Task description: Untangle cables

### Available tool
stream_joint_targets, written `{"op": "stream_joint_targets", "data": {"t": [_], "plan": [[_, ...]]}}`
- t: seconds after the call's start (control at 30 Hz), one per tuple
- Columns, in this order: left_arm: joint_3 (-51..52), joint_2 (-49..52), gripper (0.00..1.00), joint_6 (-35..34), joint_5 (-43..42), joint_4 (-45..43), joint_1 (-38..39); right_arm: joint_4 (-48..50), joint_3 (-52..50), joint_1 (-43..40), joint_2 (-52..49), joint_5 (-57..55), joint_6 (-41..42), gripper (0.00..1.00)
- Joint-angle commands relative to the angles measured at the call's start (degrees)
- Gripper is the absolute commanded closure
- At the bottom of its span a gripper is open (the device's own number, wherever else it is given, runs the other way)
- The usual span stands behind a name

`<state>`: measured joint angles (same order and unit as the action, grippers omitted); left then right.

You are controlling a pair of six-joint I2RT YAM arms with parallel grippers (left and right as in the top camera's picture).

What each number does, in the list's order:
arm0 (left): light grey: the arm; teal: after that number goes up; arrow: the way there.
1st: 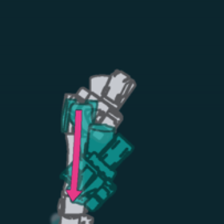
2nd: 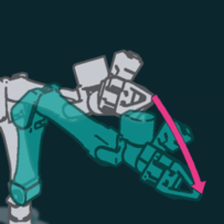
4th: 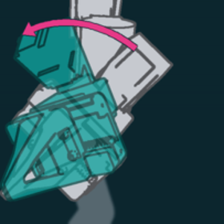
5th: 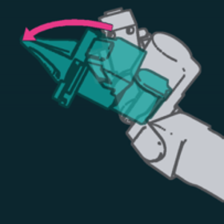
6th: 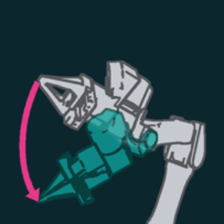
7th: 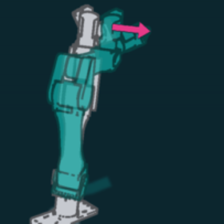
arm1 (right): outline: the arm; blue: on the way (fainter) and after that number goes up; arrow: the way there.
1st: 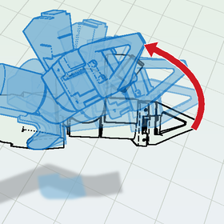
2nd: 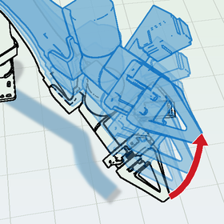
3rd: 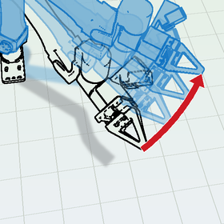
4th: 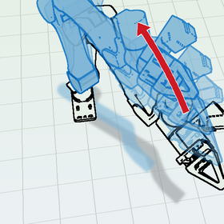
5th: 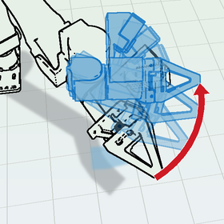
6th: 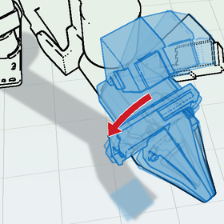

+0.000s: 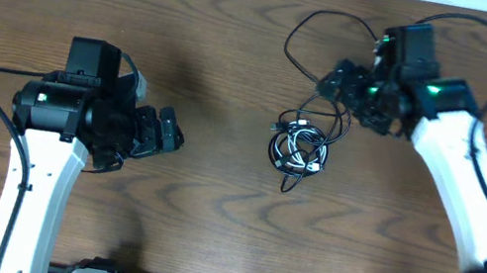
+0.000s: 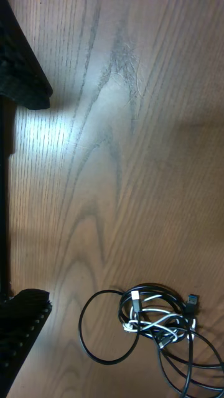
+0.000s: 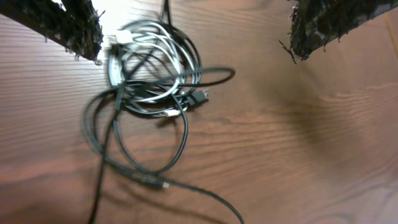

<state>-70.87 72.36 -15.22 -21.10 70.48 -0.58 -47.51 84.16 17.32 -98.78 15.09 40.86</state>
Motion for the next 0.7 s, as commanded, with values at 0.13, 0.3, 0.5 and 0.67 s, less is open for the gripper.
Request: {"op": "stream_joint_targets", "data": {"t": [0.13,0.3,0.5,0.67], "plan": [[-0.61,0.35,0.02,-0.11,-0.31,0.15,0.17,4.66,-0.22,3.21,-8.13,2.89,13.38,0.08],[-0.61,0.35,0.02,-0.11,-0.31,0.15,0.17,4.37,-0.22,3.52,-9.81,2.91,16.59,0.09],[-0.61,0.35,0.02,-0.11,-0.31,0.15,0.17,3.74,-0.22,3.65,-9.97,2.4,16.57,0.07],[-0.61,0.35,0.02,-0.11,-0.31,0.15,0.17,2.54,-0.28,4.22,-9.99,-1.77,16.55,0.3]]}}
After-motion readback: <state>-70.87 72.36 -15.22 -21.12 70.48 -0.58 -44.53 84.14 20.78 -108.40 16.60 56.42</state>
